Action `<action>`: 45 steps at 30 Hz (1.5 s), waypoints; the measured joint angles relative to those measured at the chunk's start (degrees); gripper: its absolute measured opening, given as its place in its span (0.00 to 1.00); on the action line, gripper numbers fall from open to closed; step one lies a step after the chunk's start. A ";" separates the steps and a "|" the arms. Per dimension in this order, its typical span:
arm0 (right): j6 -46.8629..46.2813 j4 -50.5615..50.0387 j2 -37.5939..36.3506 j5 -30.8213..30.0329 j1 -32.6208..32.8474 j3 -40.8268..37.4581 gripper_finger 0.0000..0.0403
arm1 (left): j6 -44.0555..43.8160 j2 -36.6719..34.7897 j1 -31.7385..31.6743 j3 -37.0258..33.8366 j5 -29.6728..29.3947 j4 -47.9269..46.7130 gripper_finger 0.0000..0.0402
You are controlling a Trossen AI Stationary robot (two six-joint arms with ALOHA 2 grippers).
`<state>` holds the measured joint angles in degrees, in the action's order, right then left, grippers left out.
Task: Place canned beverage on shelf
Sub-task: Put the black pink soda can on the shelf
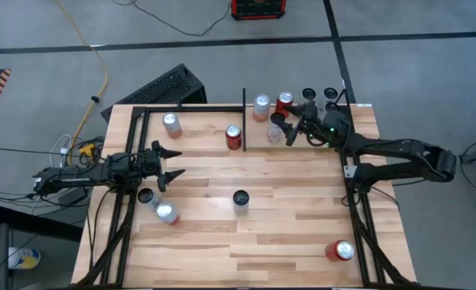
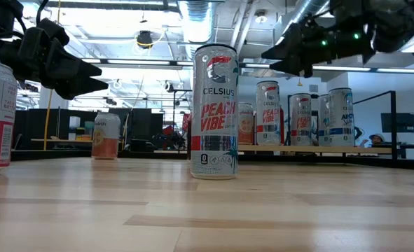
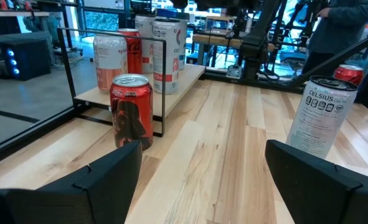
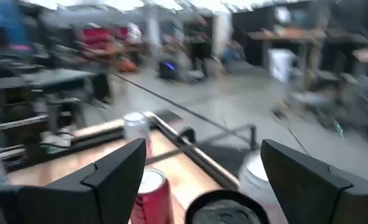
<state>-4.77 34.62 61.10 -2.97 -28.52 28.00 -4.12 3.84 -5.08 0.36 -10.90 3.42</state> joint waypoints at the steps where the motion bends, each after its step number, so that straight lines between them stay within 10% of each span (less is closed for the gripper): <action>1: -1.20 -4.01 -0.17 -3.63 1.25 1.68 0.85 | 0.00 0.00 0.00 0.00 0.00 0.02 0.81; 8: -7.87 -24.95 3.28 -28.10 11.59 13.81 0.85 | 0.00 0.00 0.00 0.02 0.00 0.01 0.81; 18: -14.08 -21.71 15.56 -63.26 23.78 17.58 0.84 | 0.00 0.01 0.00 0.00 0.00 0.02 0.81; 45: -26.33 -21.64 24.57 -62.84 21.59 16.65 0.84 | 0.00 0.01 0.00 0.00 0.00 0.02 0.81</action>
<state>-31.10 12.97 85.67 -65.81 -6.93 44.65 -4.12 3.85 -5.08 0.36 -10.90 3.44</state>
